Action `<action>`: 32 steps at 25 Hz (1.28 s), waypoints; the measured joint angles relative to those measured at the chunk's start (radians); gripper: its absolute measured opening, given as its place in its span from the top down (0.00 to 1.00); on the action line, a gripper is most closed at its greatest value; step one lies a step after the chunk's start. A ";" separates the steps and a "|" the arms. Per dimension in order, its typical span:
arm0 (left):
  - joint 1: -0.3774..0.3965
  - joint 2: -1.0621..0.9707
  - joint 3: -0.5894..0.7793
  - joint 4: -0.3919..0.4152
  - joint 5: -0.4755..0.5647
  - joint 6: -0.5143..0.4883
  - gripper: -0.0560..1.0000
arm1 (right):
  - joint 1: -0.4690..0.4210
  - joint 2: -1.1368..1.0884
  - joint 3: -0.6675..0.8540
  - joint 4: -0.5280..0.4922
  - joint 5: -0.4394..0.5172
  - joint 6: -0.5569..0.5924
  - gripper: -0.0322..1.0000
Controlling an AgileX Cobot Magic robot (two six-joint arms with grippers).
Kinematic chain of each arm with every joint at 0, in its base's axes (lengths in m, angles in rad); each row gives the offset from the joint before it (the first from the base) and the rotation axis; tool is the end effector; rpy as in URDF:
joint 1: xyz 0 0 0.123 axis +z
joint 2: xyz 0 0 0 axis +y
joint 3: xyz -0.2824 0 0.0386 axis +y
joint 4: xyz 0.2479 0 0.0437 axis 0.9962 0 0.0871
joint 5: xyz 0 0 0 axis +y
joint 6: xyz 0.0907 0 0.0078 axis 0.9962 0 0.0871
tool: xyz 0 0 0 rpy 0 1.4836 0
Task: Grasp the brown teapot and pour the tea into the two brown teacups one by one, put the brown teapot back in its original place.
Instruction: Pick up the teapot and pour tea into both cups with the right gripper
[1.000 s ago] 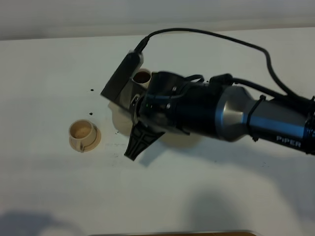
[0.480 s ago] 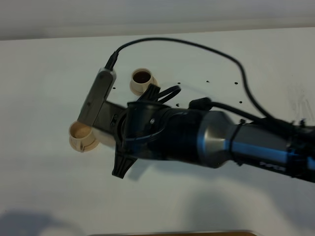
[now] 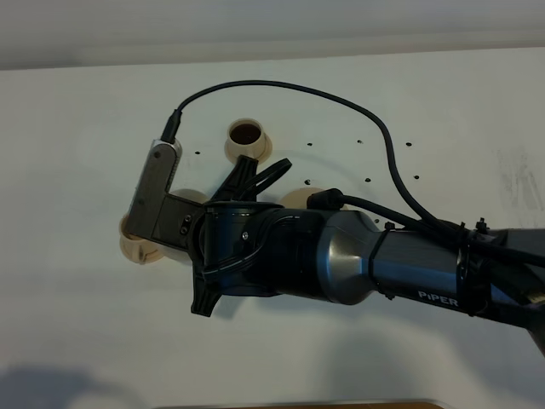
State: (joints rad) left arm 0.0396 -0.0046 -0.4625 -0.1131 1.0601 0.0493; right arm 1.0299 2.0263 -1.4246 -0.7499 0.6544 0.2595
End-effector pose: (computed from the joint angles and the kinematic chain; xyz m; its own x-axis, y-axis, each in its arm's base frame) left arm -0.0012 -0.0090 0.2672 -0.4820 -0.0252 -0.8758 0.0438 0.9976 -0.0529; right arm 0.2543 0.3498 0.1845 -0.1631 -0.9220 -0.3512 -0.7844 0.3371 -0.5206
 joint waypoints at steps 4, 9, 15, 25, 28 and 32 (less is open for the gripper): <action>0.000 0.000 0.000 0.000 0.000 0.000 0.48 | 0.000 0.000 0.000 -0.047 -0.030 0.003 0.89; 0.000 0.000 0.000 0.000 0.000 -0.001 0.48 | 0.000 0.031 0.000 -0.113 -0.045 0.008 0.89; 0.000 0.000 0.000 0.000 0.000 -0.001 0.48 | -0.010 0.055 0.000 -0.165 -0.047 0.025 0.89; 0.000 0.000 0.000 0.000 0.000 -0.001 0.48 | -0.025 0.059 0.000 -0.215 -0.056 0.026 0.89; 0.000 0.000 0.000 0.000 0.000 -0.001 0.48 | -0.025 0.064 0.000 -0.232 -0.060 0.026 0.89; 0.000 0.000 0.000 0.000 0.000 -0.001 0.48 | -0.025 0.071 0.000 -0.251 -0.060 0.026 0.89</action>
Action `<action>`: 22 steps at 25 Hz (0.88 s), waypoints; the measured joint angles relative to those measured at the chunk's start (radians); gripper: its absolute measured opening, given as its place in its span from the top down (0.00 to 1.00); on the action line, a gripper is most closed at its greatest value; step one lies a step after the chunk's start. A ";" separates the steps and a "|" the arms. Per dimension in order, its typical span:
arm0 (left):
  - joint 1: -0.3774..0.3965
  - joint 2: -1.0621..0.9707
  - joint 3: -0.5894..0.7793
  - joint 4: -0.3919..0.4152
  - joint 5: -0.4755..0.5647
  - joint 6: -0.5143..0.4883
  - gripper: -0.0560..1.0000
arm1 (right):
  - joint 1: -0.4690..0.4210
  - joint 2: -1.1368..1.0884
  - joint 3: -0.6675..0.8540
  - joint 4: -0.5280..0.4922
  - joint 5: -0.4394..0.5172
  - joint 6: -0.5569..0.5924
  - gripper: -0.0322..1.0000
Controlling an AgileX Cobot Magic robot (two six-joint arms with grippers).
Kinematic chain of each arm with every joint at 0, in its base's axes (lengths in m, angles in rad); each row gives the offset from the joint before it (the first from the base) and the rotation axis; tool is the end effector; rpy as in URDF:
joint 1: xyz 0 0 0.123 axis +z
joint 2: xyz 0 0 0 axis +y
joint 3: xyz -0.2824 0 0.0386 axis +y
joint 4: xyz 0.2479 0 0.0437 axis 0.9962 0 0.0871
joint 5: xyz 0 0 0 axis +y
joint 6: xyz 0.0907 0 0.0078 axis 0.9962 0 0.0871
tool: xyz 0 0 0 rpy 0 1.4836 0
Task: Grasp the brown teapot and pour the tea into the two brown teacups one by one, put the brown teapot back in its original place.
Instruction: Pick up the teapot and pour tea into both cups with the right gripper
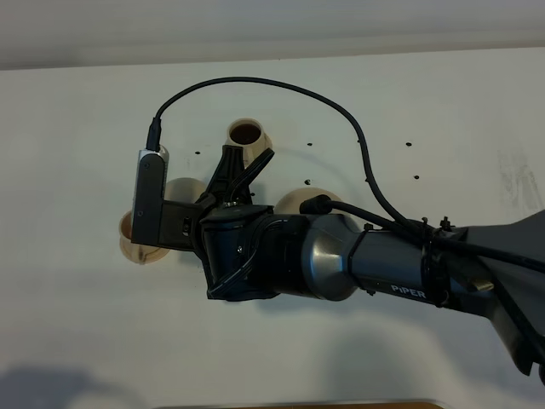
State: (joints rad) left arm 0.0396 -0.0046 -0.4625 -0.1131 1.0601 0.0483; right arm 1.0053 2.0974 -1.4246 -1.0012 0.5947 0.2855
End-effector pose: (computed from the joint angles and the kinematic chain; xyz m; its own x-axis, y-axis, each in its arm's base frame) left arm -0.0012 -0.0090 0.2672 -0.4821 -0.0262 -0.8757 0.0433 0.9976 -0.0537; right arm 0.2742 0.3518 0.1628 -0.0004 -0.9662 -0.2577 -0.7344 0.1752 -0.6558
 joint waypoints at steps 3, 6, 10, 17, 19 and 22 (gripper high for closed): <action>0.000 0.000 0.000 0.000 0.000 0.000 0.48 | 0.000 0.000 0.000 -0.025 -0.001 0.003 0.89; 0.000 0.000 0.000 0.000 0.000 0.001 0.48 | 0.000 0.000 0.000 -0.043 -0.001 -0.001 0.89; 0.000 0.000 0.000 0.000 0.000 0.001 0.48 | 0.000 0.000 0.000 -0.075 0.008 -0.015 0.89; 0.000 0.000 0.000 0.000 0.000 0.001 0.48 | 0.000 0.000 0.000 -0.100 0.019 -0.065 0.89; 0.000 0.000 0.000 0.000 0.000 0.001 0.48 | 0.000 0.000 0.000 -0.107 0.020 -0.074 0.89; 0.000 0.000 0.000 0.000 0.000 0.001 0.48 | 0.000 0.000 0.000 -0.116 0.022 -0.089 0.89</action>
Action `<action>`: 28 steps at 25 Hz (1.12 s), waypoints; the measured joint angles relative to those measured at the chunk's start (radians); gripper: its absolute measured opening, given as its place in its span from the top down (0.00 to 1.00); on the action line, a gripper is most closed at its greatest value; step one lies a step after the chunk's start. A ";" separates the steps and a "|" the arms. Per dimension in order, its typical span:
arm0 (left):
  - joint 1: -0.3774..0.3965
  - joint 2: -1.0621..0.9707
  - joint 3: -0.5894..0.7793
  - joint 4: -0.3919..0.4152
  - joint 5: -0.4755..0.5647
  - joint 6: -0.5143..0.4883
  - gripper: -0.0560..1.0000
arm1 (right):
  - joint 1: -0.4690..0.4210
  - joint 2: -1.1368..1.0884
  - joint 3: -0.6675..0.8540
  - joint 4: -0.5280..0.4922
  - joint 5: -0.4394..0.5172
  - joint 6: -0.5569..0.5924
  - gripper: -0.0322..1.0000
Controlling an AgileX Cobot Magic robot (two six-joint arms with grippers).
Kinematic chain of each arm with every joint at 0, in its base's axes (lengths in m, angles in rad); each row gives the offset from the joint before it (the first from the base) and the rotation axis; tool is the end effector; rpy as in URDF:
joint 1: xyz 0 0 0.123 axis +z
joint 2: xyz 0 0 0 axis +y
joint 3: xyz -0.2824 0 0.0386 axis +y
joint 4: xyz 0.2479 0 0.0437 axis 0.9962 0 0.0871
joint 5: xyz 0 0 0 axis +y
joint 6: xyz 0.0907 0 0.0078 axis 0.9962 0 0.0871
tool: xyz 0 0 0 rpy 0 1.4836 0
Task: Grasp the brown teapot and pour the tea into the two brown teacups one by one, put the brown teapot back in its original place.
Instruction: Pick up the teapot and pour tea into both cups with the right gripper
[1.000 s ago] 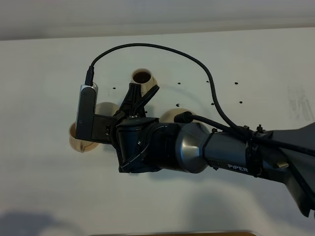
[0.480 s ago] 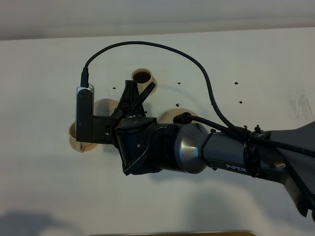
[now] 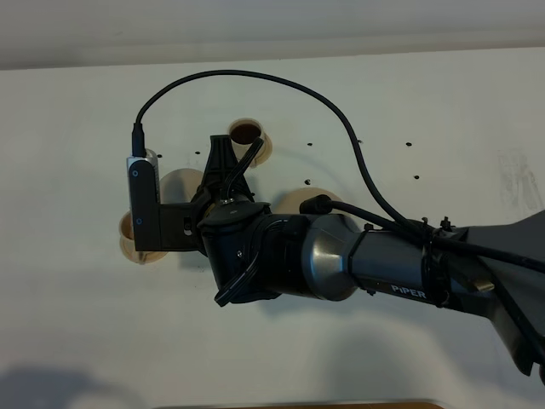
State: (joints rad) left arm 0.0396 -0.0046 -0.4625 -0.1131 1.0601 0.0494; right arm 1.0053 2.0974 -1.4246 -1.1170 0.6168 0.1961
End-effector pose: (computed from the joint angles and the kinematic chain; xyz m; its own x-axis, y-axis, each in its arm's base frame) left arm -0.0012 -0.0090 0.2672 -0.4820 -0.0251 -0.8758 0.0439 0.9976 -0.0528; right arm 0.2787 0.3507 0.1672 0.1260 -0.9842 -0.1247 -0.6738 0.0074 -0.7389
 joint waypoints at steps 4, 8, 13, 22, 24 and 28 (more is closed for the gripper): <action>0.000 0.000 0.000 0.000 0.000 -0.001 0.48 | 0.000 0.000 0.000 -0.016 0.000 -0.009 0.89; 0.000 0.000 0.000 0.000 0.000 -0.001 0.48 | 0.000 0.000 0.000 -0.041 0.000 -0.016 0.89; 0.000 0.000 0.000 0.000 0.000 -0.001 0.48 | 0.000 0.000 0.000 -0.059 0.000 -0.036 0.89; 0.000 0.000 0.000 0.000 0.000 -0.001 0.48 | 0.000 0.000 0.000 -0.087 -0.005 -0.049 0.89; 0.000 0.000 0.000 0.000 0.000 -0.001 0.48 | 0.000 0.000 0.000 -0.090 -0.008 -0.056 0.89; 0.000 0.000 0.000 0.000 0.000 -0.001 0.48 | 0.000 0.000 0.000 -0.104 -0.008 -0.066 0.89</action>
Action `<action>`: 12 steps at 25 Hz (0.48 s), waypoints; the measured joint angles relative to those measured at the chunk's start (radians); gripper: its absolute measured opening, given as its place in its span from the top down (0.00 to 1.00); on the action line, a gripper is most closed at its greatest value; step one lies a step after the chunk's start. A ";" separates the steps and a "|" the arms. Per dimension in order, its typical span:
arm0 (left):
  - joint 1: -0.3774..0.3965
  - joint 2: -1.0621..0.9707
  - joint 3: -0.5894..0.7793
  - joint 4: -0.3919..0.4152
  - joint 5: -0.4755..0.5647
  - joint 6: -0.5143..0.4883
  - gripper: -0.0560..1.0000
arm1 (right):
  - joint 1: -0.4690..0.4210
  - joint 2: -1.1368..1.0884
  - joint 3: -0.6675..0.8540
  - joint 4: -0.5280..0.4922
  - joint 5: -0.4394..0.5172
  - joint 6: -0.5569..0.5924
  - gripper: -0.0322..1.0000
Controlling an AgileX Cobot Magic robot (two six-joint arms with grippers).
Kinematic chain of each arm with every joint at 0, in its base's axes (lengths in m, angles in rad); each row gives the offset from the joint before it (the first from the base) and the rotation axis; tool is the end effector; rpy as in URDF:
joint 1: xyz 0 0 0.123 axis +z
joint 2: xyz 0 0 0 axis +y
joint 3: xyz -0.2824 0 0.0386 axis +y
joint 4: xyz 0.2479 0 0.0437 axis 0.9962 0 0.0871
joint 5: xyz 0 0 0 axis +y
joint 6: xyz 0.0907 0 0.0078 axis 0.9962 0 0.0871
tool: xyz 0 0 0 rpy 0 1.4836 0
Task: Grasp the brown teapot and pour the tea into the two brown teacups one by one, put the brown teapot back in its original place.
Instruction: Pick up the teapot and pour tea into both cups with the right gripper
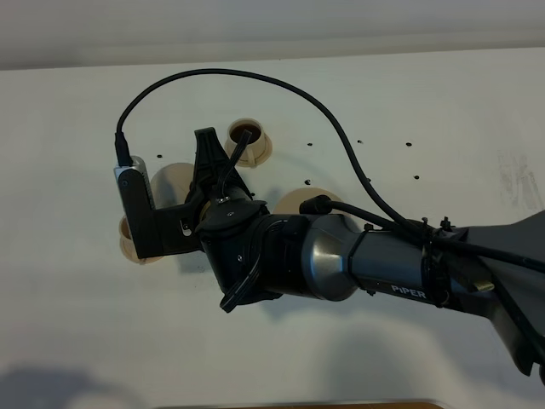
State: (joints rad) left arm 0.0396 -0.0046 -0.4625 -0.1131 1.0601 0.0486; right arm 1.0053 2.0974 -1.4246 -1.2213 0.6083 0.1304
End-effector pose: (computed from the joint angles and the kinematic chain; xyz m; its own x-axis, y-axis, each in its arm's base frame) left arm -0.0012 -0.0090 0.2672 -0.4820 -0.0259 -0.8758 0.0435 0.9976 -0.0535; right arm 0.2818 0.3526 0.1713 0.2361 -0.9715 -0.0208 -0.6032 -0.1297 -0.7870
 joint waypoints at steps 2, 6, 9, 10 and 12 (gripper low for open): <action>0.000 0.000 0.000 0.000 0.000 0.001 0.48 | 0.000 0.000 0.000 -0.010 0.000 -0.001 0.89; 0.000 0.000 0.000 0.000 0.000 0.001 0.48 | 0.002 0.000 0.000 -0.028 0.000 -0.003 0.89; 0.000 0.000 0.000 0.000 0.000 0.001 0.48 | 0.003 0.000 0.000 -0.043 0.000 -0.004 0.89; 0.000 0.000 0.000 0.000 0.000 0.001 0.48 | 0.003 0.000 0.000 -0.045 0.000 -0.004 0.89; 0.000 0.000 0.000 0.000 0.000 0.001 0.48 | 0.003 0.000 0.000 -0.056 0.000 -0.004 0.89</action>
State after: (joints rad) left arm 0.0396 -0.0046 -0.4625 -0.1131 1.0601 0.0495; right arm 1.0083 2.0974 -1.4246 -1.2777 0.6083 0.1265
